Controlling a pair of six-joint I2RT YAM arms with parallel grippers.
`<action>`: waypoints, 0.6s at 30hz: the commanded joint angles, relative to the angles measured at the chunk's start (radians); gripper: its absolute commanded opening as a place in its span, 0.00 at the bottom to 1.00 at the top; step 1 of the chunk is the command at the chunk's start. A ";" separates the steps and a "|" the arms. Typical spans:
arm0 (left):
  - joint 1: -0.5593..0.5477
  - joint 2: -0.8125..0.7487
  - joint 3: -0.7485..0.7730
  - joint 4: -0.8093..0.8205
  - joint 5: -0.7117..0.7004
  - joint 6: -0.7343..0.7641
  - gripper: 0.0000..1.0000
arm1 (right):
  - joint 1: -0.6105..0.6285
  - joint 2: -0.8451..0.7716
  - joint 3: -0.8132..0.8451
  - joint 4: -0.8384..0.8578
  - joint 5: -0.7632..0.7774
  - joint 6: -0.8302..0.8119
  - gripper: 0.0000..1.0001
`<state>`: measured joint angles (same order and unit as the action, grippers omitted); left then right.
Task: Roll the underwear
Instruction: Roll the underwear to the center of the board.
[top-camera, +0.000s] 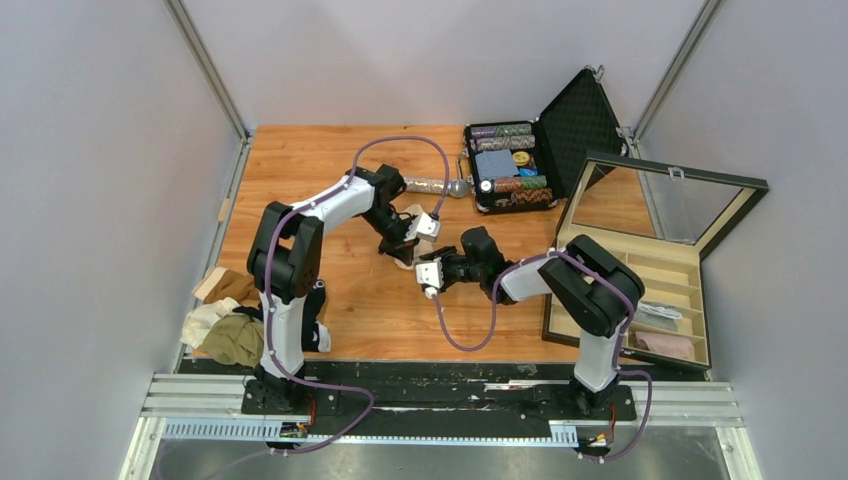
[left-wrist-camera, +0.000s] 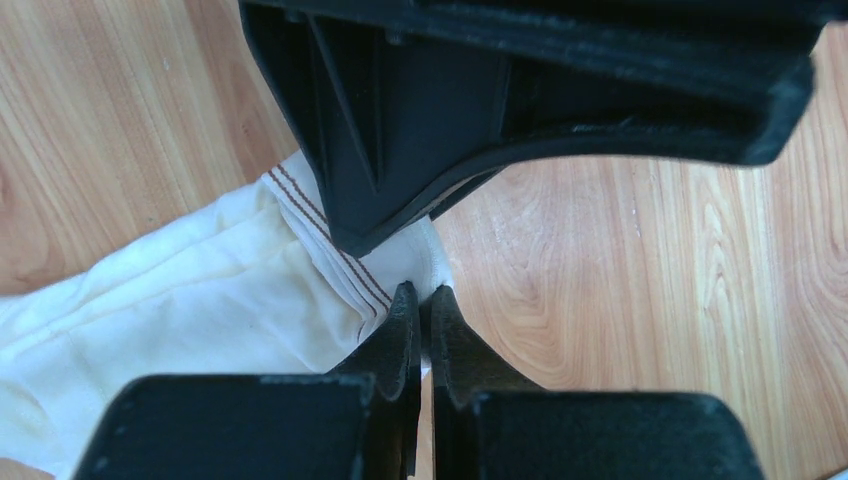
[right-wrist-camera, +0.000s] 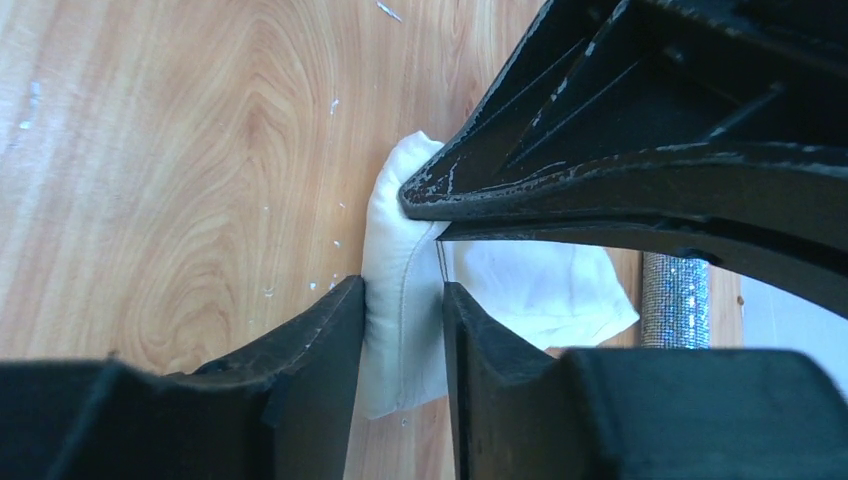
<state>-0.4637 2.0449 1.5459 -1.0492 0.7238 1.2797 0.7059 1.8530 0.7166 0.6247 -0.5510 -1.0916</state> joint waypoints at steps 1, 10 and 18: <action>0.010 -0.026 0.013 0.018 0.038 -0.019 0.00 | 0.009 0.052 0.063 -0.003 0.069 -0.009 0.29; 0.017 -0.073 -0.043 0.058 0.018 -0.213 0.00 | -0.034 -0.102 0.126 -0.444 0.035 -0.087 0.00; 0.016 -0.125 -0.143 0.200 0.045 -0.679 0.00 | -0.068 -0.181 0.314 -1.138 -0.059 -0.262 0.00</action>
<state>-0.4721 1.9675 1.4513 -0.8902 0.8066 0.9039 0.6720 1.7138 0.9325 -0.0647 -0.5663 -1.2510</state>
